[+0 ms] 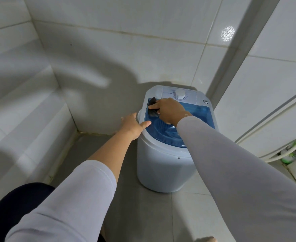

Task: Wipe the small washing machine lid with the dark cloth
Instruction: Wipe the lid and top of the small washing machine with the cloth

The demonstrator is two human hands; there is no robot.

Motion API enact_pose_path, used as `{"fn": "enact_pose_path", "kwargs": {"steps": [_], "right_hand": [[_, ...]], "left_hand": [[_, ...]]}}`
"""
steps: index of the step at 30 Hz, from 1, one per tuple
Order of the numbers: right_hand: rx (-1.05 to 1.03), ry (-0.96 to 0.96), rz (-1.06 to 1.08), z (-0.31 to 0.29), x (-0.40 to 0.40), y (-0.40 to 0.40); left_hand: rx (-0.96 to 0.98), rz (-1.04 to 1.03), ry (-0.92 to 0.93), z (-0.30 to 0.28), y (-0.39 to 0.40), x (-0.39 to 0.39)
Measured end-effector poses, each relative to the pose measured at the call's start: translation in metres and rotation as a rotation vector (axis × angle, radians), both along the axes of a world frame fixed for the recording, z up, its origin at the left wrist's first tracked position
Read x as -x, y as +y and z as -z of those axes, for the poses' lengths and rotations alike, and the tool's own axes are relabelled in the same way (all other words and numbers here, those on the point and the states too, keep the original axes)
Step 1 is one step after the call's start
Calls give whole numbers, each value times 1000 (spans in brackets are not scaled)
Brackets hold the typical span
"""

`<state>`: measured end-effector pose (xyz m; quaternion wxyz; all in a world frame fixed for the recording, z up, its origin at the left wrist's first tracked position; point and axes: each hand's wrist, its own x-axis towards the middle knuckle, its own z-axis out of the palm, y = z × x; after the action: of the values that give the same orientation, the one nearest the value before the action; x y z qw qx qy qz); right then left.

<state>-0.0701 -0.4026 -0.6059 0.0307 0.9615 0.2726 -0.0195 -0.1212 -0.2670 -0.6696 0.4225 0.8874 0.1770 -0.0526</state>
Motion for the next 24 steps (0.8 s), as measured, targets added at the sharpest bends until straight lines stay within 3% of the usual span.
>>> {"fn": "enact_pose_path", "kwargs": {"steps": [24], "right_hand": [[-83, -46, 296, 5, 0, -101]], "left_hand": [[-108, -11, -1, -1, -4, 1]]}}
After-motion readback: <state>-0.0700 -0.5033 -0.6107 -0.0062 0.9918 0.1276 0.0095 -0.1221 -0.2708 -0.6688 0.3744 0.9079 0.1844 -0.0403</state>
